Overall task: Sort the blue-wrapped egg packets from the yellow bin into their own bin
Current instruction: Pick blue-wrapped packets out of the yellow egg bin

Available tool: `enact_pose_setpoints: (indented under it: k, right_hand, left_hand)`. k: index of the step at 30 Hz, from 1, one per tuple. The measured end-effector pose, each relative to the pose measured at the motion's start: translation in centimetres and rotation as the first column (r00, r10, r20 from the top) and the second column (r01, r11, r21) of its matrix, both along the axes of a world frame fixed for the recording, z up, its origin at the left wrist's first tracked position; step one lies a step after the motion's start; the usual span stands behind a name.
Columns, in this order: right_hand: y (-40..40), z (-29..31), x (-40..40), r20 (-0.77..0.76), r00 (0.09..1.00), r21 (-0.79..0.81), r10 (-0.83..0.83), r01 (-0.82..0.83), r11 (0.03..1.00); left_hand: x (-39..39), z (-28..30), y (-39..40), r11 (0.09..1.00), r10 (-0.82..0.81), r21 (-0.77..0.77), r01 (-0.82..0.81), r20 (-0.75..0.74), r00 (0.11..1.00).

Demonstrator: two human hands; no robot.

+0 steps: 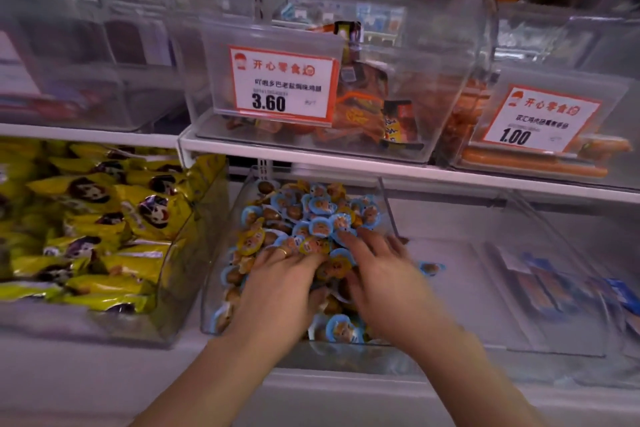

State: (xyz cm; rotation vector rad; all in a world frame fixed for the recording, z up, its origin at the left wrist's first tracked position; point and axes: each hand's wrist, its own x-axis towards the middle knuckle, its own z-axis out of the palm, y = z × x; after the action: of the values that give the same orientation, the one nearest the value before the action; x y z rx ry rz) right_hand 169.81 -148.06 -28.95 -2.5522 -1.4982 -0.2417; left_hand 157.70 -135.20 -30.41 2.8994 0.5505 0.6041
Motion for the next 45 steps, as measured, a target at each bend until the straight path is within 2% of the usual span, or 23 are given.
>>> enact_pose_setpoints:
  k: [2, 5, 9, 11, 13, 16, 18, 21, 26, 29, 31, 37, 40, 43, 45]
  right_hand:
    - [1.0, 0.2, 0.6, 0.04, 0.999, -0.071, -0.028, 0.031, 0.997]
    - [2.3, 0.3, 1.5, 0.025, 0.999, -0.131, -0.037, 0.04, 0.991]
    - [4.0, -0.5, 1.9, -0.096, 0.995, -0.2, -0.032, 0.012, 0.98]
    - [4.2, -1.2, 1.5, -0.18, 0.983, -0.181, -0.039, 0.006, 0.983]
    - [3.8, -1.6, 1.3, -0.241, 0.97, -0.023, -0.042, 0.038, 0.999]
    - [3.0, -1.7, 0.9, -0.372, 0.928, 0.234, -0.016, 0.111, 0.966]
    - [2.7, -1.6, 0.7, -0.426, 0.905, 0.294, -0.012, 0.151, 0.944]
    - [2.7, -1.2, 0.5, -0.45, 0.893, 0.391, 0.001, 0.196, 0.899]
    - [2.5, 0.9, 0.5, -0.565, 0.821, 0.579, 0.085, 0.321, 0.75]
    - [1.9, 2.1, 0.7, -0.664, 0.729, 0.64, 0.17, 0.435, 0.633]
    - [1.2, 2.5, 0.7, -0.716, 0.662, 0.639, 0.222, 0.494, 0.589]
    - [-1.5, 2.2, 1.7, -0.795, 0.501, 0.605, 0.342, 0.613, 0.508]
    - [-3.4, 2.3, 1.9, -0.817, 0.433, 0.575, 0.381, 0.665, 0.477]
    - [-5.0, 2.0, 2.2, -0.867, 0.304, 0.478, 0.394, 0.728, 0.491]
    - [-5.5, 2.2, 2.5, -0.89, 0.212, 0.413, 0.404, 0.75, 0.517]
  left_hand:
    - [-0.6, 0.3, 1.2, 0.995, 0.038, -0.094, -0.026, 0.126, 0.991]
    - [-1.5, 0.7, 2.8, 0.941, 0.101, -0.339, 0.006, 0.296, 0.95]
    - [-0.6, 0.7, 3.9, 0.886, 0.209, -0.464, -0.02, 0.361, 0.909]
    - [0.7, 0.8, 3.7, 0.903, 0.18, -0.429, -0.019, 0.338, 0.924]
    - [2.4, 0.8, 3.6, 0.945, 0.12, -0.326, -0.026, 0.274, 0.954]
    - [4.4, 0.2, 4.0, 0.984, 0.056, -0.172, -0.047, 0.044, 0.997]
    - [5.2, -0.1, 4.8, 0.983, 0.052, -0.171, -0.063, -0.066, 0.996]
    - [5.5, -0.4, 5.3, 0.99, 0.048, -0.128, -0.059, -0.088, 0.995]
    - [4.2, -0.9, 5.5, 0.99, 0.096, -0.103, -0.095, 0.012, 0.995]
    - [3.9, -1.0, 5.8, 0.97, 0.12, -0.217, -0.104, 0.062, 0.991]
    - [4.5, -0.6, 5.6, 0.963, 0.132, -0.244, -0.112, 0.065, 0.989]
    - [7.3, -0.4, 3.2, 0.987, 0.122, -0.095, -0.129, -0.074, 0.99]
    - [7.2, 0.2, 2.8, 0.982, 0.125, -0.153, -0.113, 0.068, 0.99]
    - [6.7, 1.3, 2.7, 0.976, 0.124, -0.197, -0.09, 0.167, 0.978]
    - [6.5, 2.5, 1.9, 0.92, 0.113, -0.392, 0.017, 0.306, 0.946]
